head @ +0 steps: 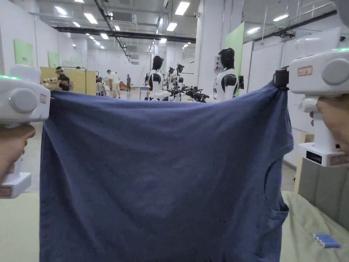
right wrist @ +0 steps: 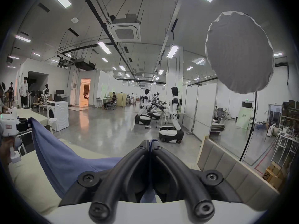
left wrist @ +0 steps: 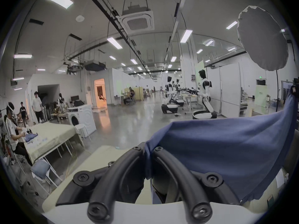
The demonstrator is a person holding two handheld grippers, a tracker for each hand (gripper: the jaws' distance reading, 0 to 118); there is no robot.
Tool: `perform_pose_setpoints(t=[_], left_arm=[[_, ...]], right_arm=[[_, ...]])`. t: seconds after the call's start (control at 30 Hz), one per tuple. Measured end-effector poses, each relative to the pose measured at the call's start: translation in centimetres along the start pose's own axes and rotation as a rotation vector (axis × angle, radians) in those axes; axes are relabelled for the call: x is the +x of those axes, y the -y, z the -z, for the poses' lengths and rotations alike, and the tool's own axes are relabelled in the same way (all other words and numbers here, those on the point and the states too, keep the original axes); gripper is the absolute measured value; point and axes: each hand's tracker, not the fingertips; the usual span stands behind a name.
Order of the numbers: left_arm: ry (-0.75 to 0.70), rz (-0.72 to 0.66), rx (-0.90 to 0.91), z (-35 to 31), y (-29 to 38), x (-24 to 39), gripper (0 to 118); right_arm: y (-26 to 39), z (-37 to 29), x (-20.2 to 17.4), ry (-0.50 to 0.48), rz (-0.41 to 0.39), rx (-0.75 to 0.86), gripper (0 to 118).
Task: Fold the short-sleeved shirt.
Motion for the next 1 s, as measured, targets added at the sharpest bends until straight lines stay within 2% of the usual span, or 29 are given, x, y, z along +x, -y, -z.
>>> perform_pose_setpoints(t=[0.23,0.37,0.5,0.63,0.73,0.83,0.93,1.0], left_arm=[[-0.047,0.003,0.021,3.1,-1.7,0.4,6],[-0.041,0.011,-0.054,5.6,2.3,1.6,6],[-0.028,-0.012,-0.092,7.3,8.9,2.8,6],[-0.006,-0.027,-0.127,7.2,11.0,3.2,6],[0.000,-0.017,-0.124,5.5,11.4,3.2,6],[0.004,-0.015,-0.133,2.6,11.5,2.8,6],[0.006,0.002,-0.164,-1.1,12.9,2.0,6],[0.017,0.019,-0.189,-4.5,15.1,1.3,6]], right_arm=[[-1.2,3.2,-0.1,0.009,0.017,0.048,1],[2.8,5.8,-0.7,-0.001,0.033,-0.005,1],[9.0,7.8,-1.6,0.038,-0.009,-0.067,1],[11.3,7.3,-1.1,0.023,0.047,-0.075,1],[11.7,5.6,-1.0,0.030,0.037,-0.096,1],[12.0,2.3,-0.6,0.024,0.077,-0.096,1],[13.0,-2.6,-0.5,-0.023,0.114,-0.116,1],[14.7,-6.5,-0.7,-0.036,0.098,-0.129,1]])
